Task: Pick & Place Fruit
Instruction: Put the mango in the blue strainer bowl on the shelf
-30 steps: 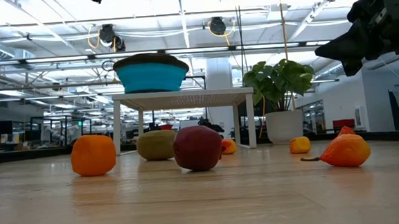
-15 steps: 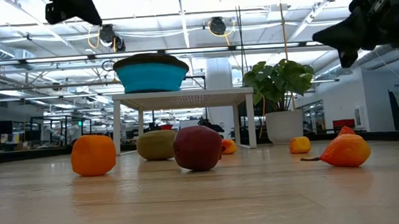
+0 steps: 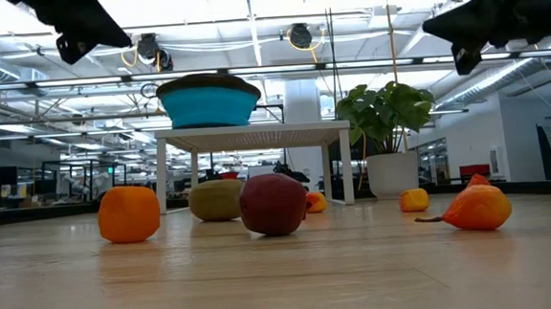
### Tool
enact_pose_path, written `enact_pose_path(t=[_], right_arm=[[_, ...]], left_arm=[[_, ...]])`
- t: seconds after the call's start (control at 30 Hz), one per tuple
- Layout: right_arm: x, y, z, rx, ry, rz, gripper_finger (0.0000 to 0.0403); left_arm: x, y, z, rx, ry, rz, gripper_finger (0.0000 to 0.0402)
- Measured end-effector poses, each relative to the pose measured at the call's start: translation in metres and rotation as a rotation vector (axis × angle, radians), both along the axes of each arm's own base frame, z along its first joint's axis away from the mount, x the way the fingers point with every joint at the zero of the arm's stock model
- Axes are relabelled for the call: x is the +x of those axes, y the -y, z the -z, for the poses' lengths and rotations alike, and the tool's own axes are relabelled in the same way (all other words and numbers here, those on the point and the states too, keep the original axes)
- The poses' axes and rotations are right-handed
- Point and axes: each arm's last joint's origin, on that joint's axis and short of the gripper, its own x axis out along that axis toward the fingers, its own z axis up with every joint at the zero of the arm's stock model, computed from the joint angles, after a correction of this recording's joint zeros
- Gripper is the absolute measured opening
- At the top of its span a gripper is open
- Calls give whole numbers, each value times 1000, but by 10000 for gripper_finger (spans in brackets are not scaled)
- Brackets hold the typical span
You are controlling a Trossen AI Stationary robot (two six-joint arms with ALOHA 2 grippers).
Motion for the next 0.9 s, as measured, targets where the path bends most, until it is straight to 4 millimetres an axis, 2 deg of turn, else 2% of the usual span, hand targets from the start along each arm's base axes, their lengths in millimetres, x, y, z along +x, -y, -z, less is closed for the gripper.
enact_pose_path(t=[0.4,0.67,0.9], right_arm=[[37,-19,-38,-3,-145,-156,0],[65,-42,-64,-64,-355,-258,0],[84,-68,-83,-148,-554,-383,0]], left_arm=[[-23,-5,31,49,113,69,2],[-34,-7,50,75,126,85,2],[-38,-8,59,85,172,95,3]])
